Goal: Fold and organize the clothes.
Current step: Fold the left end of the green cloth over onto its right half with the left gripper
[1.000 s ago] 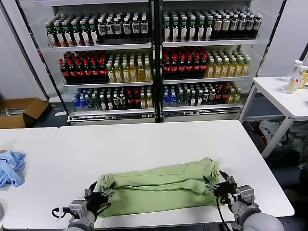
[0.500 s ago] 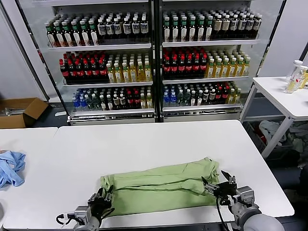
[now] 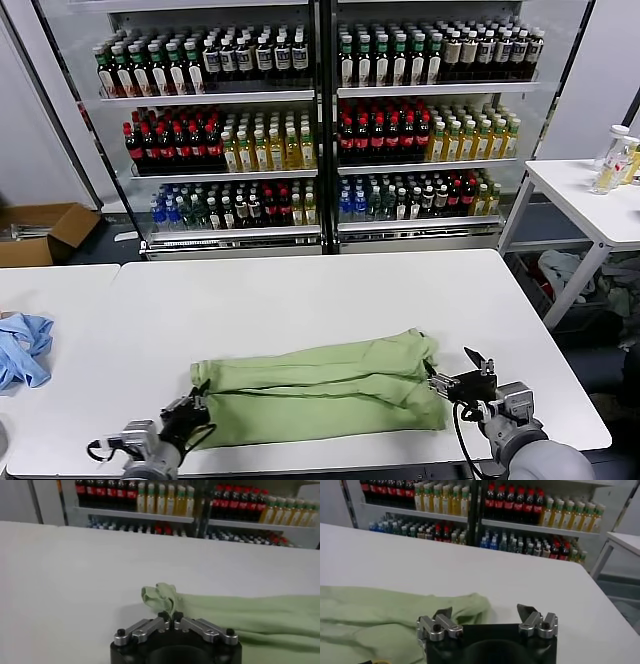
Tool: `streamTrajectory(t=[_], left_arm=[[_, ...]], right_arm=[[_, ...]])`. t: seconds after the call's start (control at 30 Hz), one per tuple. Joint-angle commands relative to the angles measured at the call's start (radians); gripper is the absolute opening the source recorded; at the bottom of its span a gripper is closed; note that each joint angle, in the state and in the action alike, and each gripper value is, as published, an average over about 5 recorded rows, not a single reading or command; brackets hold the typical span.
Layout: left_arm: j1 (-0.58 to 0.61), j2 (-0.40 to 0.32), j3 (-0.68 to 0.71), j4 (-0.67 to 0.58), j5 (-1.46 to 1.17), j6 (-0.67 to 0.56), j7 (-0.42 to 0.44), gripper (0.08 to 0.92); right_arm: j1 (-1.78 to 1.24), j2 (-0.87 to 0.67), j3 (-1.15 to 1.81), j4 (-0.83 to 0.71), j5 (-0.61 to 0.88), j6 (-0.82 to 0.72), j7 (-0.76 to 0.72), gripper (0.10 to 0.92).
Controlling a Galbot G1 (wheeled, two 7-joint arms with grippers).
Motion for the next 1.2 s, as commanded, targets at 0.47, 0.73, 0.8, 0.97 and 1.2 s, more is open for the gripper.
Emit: streamTrajectory(t=[0.47, 0.73, 0.8, 0.97, 1.2], left_arm=[[-0.006, 0.199, -0.486, -0.152, -0.782, 0.104, -0.002, 0.095], [-0.020, 0.041, -0.231, -0.250, -0.896, 0.078, -0.019, 0.095], [-0.030, 0.019, -0.172, -0.247, -0.888, 0.067, -0.023, 0.095], [-0.076, -0.039, -0.017, -0.201, -0.803, 0.040, -0.036, 0.095], [-0.144, -0.087, 0.096, -0.086, -0.698, 0.016, -0.049, 0.095]], right_arm=[[0.035, -0.007, -0.010, -0.011, 0.002, 0.031, -0.003, 0.823], [0.032, -0.017, -0.009, -0.008, -0.004, 0.038, -0.006, 0.823], [0.034, -0.019, -0.009, -0.009, -0.007, 0.040, -0.007, 0.823], [0.042, -0.021, -0.015, -0.018, -0.007, 0.044, -0.009, 0.823], [0.043, -0.022, -0.018, -0.023, -0.006, 0.049, -0.013, 0.823]])
